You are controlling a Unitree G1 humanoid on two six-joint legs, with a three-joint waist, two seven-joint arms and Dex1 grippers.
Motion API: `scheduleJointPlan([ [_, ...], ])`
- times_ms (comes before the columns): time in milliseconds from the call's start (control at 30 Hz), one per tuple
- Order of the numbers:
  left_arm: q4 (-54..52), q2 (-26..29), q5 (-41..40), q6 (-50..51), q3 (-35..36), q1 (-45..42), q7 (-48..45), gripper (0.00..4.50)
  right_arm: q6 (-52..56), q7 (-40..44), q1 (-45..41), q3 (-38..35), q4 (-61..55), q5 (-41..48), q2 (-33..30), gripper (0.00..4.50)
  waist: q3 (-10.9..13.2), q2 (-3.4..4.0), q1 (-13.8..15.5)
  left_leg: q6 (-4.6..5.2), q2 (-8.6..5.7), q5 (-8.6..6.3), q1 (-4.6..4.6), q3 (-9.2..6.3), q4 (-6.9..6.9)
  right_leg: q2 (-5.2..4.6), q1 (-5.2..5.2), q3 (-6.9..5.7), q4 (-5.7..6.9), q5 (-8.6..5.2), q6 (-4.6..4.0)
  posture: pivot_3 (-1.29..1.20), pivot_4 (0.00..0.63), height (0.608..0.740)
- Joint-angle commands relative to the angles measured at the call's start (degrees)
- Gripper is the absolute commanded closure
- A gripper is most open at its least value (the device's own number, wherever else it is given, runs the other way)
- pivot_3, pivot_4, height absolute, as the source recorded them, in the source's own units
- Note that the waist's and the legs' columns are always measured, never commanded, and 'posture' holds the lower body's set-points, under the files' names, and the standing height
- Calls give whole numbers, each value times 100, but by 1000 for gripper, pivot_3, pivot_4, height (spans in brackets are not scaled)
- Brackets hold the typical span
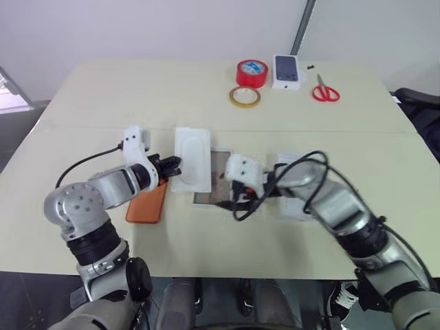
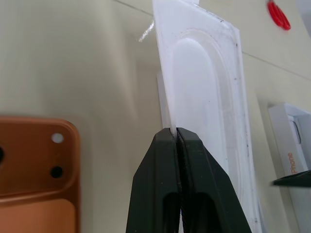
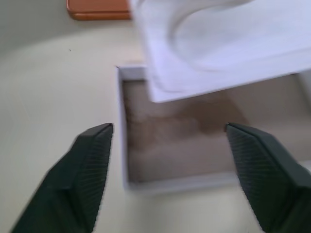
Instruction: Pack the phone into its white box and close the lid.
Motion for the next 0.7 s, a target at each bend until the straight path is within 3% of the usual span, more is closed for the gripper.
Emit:
scheduleJointPlan([
  [33,-218,-212,-270,50,-104,-2,328,4500,58,-10,42,-528,-61,211,-171,924,1,-2,-6,0,0,0,0,0,0,0,-1,0,0,0,0,0,150,736],
  [233,-149,-563,-387,50,-306,96,814,4500,18,-233,-30,-776,277,235,-131,924,2,-2,-16,0,-3,0,1,1,-1,5,-3,0,1,0,0,0,150,736],
  [600,-89,-695,-646,50,-400,134,1152,4500,-175,-439,125,-635,335,188,-59,924,3,-5,-3,1,-2,0,-1,0,0,2,-2,0,-2,0,0,0,150,736],
  [700,-96,-705,-738,50,-452,151,1162,3577,-144,-478,117,-615,288,206,3,879,3,-5,-6,1,-2,1,-1,0,0,3,-2,0,-1,0,0,0,150,736],
])
